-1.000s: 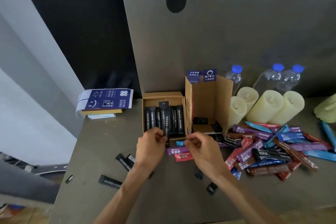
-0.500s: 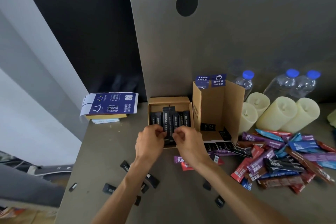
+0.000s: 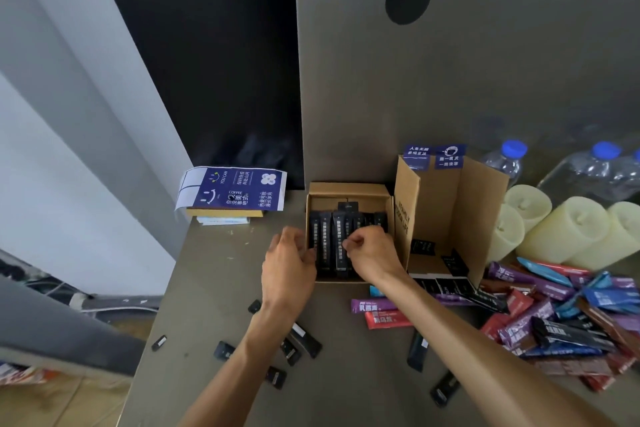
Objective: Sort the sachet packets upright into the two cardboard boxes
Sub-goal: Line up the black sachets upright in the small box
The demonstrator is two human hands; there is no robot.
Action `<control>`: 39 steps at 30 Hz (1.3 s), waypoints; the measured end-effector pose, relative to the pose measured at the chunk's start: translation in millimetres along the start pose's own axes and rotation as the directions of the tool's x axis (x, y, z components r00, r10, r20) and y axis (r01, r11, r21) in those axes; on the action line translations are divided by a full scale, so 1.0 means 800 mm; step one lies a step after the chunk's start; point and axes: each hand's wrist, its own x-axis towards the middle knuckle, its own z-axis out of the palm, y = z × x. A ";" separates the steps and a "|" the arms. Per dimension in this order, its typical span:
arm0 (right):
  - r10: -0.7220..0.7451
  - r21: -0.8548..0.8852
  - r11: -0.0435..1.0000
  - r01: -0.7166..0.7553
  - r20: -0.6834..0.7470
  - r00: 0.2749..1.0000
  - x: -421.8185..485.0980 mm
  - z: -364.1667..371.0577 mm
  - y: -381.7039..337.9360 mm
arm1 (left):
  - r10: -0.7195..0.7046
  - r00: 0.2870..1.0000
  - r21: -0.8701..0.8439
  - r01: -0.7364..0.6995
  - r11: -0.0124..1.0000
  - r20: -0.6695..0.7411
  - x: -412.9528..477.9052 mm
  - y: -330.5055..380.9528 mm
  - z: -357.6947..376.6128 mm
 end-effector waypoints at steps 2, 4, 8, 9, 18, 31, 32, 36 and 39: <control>0.016 -0.019 1.000 -0.016 0.000 1.000 0.003 0.005 0.000 | -0.023 0.999 0.009 0.023 1.000 0.032 0.003 -0.005 0.001; 0.023 -0.029 0.999 -0.023 -0.002 1.000 0.005 0.009 0.000 | -0.039 0.997 0.014 0.038 0.999 0.066 0.005 -0.008 0.005; 0.026 -0.034 0.999 -0.026 -0.016 1.000 0.005 0.012 -0.001 | -0.073 0.991 0.035 0.069 0.997 0.116 0.010 -0.005 0.014; 0.032 -0.036 0.999 -0.033 -0.021 0.999 0.006 0.013 -0.001 | -0.089 0.988 0.047 0.084 0.995 0.126 0.012 -0.004 0.016; 0.025 -0.159 0.987 -0.036 -0.067 0.997 0.005 0.017 0.001 | -0.162 0.976 0.130 0.143 0.981 0.146 0.022 -0.001 0.024; 0.017 -0.225 0.974 -0.040 -0.103 0.995 0.001 0.023 0.005 | -0.152 0.978 0.136 0.132 0.982 0.142 0.022 -0.007 0.028; 0.019 -0.226 0.973 -0.039 -0.092 0.996 0.000 0.023 0.005 | -0.152 0.978 0.134 0.133 0.982 0.143 0.022 -0.007 0.028; 0.012 -0.225 0.974 -0.029 -0.075 0.997 0.000 0.025 0.006 | -0.152 0.978 0.135 0.133 0.982 0.143 0.023 -0.006 0.029; 0.018 -0.214 0.976 -0.035 -0.078 0.997 0.001 0.026 0.007 | -0.147 0.979 0.137 0.128 0.982 0.144 0.023 -0.006 0.028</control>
